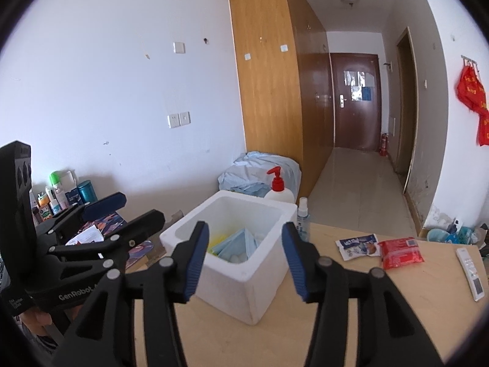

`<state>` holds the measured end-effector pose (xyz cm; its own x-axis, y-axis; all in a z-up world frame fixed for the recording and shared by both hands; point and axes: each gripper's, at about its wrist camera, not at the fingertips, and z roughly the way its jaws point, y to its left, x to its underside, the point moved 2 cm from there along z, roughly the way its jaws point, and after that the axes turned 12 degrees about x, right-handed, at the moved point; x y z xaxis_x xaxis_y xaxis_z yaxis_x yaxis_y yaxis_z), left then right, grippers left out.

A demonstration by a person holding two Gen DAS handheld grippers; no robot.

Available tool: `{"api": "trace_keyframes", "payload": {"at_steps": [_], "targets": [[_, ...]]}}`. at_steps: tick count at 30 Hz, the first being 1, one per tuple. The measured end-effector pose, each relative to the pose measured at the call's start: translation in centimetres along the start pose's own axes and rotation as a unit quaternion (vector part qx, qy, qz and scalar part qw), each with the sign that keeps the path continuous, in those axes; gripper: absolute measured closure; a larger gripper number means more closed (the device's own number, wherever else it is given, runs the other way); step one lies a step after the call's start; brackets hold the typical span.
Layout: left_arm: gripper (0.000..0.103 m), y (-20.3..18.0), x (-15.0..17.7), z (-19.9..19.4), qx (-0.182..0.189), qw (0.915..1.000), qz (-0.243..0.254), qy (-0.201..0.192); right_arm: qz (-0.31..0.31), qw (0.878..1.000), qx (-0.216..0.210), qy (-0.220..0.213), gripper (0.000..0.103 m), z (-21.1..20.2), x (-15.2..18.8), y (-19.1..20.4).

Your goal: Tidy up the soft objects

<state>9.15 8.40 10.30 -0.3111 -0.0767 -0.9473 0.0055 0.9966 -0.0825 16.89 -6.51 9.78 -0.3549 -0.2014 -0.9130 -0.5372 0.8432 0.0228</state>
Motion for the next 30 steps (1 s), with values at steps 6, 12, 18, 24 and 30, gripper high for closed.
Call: {"api": "trace_keyframes", "payload": {"at_steps": [6, 12, 18, 24, 30], "targets": [[0.009, -1.9, 0.3, -3.7, 0.004, 0.9996, 0.008, -0.025, 0.008, 1.0, 0.001, -0.022, 0.025, -3.7, 0.7, -0.2], [0.005, -3.5, 1.0, -6.7, 0.007, 0.9992, 0.011, -0.039, 0.014, 0.999, 0.006, -0.041, 0.013, -7.2, 1.8, -0.2], [0.002, -4.6, 2.0, -9.0, -0.003, 0.9985, 0.02, -0.052, 0.013, 0.998, 0.01, -0.054, 0.01, -9.7, 3.1, 0.3], [0.001, -5.5, 2.9, -10.6, -0.015, 0.9977, 0.029, -0.059, 0.021, 0.997, 0.019, -0.066, 0.007, -11.7, 4.7, 0.2], [0.0, -6.4, 3.7, -11.9, -0.014, 0.9972, 0.032, -0.066, 0.023, 0.996, 0.032, -0.078, 0.004, -13.5, 5.5, -0.3]]}}
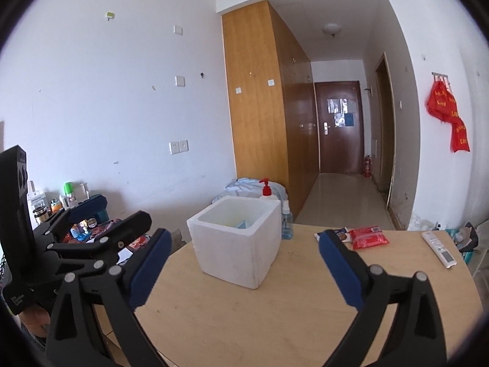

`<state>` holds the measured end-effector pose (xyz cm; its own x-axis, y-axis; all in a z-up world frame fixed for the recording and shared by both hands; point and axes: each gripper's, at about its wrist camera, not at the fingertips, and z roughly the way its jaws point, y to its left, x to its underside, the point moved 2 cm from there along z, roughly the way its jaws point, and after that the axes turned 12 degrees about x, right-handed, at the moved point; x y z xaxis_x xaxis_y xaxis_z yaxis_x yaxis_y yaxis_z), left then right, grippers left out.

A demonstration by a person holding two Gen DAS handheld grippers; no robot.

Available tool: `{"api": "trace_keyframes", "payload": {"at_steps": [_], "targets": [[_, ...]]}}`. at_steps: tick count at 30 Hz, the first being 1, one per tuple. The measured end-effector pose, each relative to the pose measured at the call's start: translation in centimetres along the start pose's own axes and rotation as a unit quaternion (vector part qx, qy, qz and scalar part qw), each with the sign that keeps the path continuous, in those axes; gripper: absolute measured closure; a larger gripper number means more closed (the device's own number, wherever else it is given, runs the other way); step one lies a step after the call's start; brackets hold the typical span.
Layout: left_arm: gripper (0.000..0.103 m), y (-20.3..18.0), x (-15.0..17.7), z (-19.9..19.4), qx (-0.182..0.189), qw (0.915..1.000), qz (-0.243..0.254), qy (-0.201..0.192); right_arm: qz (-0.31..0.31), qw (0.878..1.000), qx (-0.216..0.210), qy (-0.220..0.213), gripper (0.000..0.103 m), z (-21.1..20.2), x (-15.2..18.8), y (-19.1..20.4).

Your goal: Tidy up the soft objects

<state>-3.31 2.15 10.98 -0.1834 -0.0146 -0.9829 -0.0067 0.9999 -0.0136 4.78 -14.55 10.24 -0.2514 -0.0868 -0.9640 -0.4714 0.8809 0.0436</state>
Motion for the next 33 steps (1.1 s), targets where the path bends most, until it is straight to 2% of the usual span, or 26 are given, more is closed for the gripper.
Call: {"api": "trace_keyframes", "payload": {"at_steps": [17, 21, 33], "targets": [[0.0, -1.1, 1.8, -2.3, 0.027, 0.9994, 0.004, -0.02, 0.0, 1.0, 0.023, -0.021, 0.003, -2.4, 1.3, -0.4], [0.0, -2.0, 2.8, -2.3, 0.028, 0.9994, 0.006, -0.019, 0.0, 0.999, 0.037, -0.025, 0.003, -2.8, 2.2, -0.8], [0.0, -4.0, 6.0, -1.9, 0.069, 0.9974, -0.009, -0.02, 0.016, 0.998, 0.066, -0.019, 0.003, -3.5, 5.4, -2.7]]}}
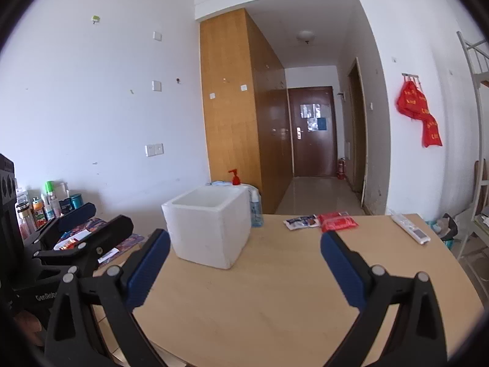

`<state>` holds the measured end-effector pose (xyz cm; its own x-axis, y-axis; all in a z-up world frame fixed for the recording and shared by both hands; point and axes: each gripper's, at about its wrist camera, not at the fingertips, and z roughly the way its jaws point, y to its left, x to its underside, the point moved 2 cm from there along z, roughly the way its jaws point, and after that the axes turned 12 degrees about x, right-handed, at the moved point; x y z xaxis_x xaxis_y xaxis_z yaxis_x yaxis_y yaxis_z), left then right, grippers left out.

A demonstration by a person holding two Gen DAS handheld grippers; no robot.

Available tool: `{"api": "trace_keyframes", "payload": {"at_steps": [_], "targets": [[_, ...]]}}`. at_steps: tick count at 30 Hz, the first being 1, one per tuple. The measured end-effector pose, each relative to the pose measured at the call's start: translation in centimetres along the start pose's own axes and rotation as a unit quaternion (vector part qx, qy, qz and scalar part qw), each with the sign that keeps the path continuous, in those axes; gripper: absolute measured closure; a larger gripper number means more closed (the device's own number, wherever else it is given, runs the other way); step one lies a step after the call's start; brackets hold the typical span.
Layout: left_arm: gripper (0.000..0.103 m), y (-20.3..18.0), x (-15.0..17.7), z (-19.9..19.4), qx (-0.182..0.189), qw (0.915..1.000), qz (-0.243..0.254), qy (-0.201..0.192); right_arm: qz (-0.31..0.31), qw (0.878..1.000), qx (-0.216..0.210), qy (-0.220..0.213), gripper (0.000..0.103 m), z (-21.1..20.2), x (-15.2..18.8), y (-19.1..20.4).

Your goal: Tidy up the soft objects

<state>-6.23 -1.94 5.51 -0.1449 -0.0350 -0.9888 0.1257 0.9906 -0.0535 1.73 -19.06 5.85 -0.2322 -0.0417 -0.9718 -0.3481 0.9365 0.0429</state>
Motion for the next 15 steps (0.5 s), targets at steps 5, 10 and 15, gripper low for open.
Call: {"api": "trace_keyframes", "payload": {"at_steps": [5, 10, 15], "targets": [[0.0, -0.5, 1.4, 0.2, -0.001, 1.0, 0.007, 0.0, 0.007, 1.0, 0.014, 0.004, 0.003, -0.4, 1.4, -0.7], [0.0, -0.8, 2.7, 0.4, 0.004, 1.0, 0.005, 0.003, 0.007, 0.999, 0.038, -0.004, 0.003, -1.3, 2.9, -1.0], [0.0, -1.2, 4.3, -0.1, 0.011, 0.9999, 0.007, 0.002, 0.015, 0.998, 0.055, -0.01, 0.003, -2.0, 4.2, -1.6]]}}
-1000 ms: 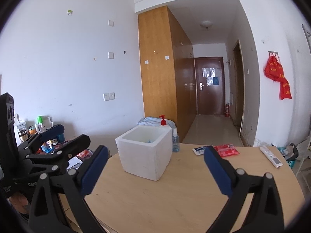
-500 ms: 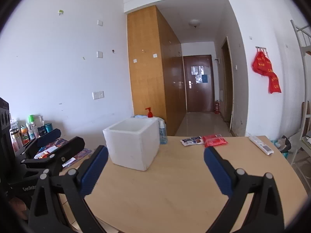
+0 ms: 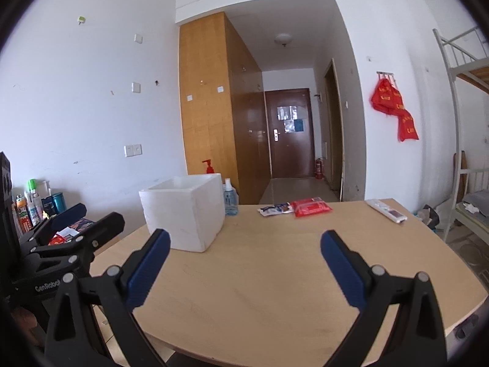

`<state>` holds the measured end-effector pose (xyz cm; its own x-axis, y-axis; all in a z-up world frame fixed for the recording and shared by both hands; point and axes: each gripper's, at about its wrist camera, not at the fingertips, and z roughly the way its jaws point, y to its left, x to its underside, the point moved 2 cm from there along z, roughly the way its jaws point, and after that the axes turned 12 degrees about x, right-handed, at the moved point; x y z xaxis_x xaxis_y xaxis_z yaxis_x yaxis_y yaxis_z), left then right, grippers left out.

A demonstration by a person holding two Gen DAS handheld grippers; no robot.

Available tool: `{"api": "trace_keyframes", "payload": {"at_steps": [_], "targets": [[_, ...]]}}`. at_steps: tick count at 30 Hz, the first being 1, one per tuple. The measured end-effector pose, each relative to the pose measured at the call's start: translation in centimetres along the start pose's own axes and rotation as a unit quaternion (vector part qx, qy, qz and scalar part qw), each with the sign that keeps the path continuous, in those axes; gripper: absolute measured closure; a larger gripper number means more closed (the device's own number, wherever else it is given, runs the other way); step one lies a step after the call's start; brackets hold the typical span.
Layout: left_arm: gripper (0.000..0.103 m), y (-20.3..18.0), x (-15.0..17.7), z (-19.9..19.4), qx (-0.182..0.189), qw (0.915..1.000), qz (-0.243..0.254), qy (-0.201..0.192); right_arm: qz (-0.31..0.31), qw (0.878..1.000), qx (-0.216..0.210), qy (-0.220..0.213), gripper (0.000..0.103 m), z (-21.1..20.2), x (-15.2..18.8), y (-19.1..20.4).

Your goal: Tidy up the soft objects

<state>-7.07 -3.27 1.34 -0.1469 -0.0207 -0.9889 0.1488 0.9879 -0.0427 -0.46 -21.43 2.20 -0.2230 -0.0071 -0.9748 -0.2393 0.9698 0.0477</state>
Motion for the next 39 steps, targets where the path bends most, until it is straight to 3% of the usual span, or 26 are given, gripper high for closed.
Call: {"api": "trace_keyframes", "payload": {"at_steps": [9, 15, 20, 39], "targets": [[0.0, -0.2, 2.0, 0.3, 0.011, 0.9996, -0.013, 0.02, 0.004, 1.0, 0.008, 0.007, 0.003, -0.1, 1.7, -0.6], [0.0, 0.9, 2.8, 0.2, -0.027, 0.999, -0.025, 0.026, -0.008, 1.0, 0.003, 0.01, 0.003, 0.1, 2.2, -0.4], [0.0, 1.8, 3.0, 0.0, -0.044, 0.9981, -0.03, 0.03, -0.002, 0.999, -0.025, 0.02, 0.003, 0.9, 2.4, -0.3], [0.0, 1.9, 3.4, -0.1, -0.044, 0.9982, -0.022, 0.036, 0.004, 0.999, -0.042, 0.027, 0.003, 0.5, 2.8, -0.1]]}}
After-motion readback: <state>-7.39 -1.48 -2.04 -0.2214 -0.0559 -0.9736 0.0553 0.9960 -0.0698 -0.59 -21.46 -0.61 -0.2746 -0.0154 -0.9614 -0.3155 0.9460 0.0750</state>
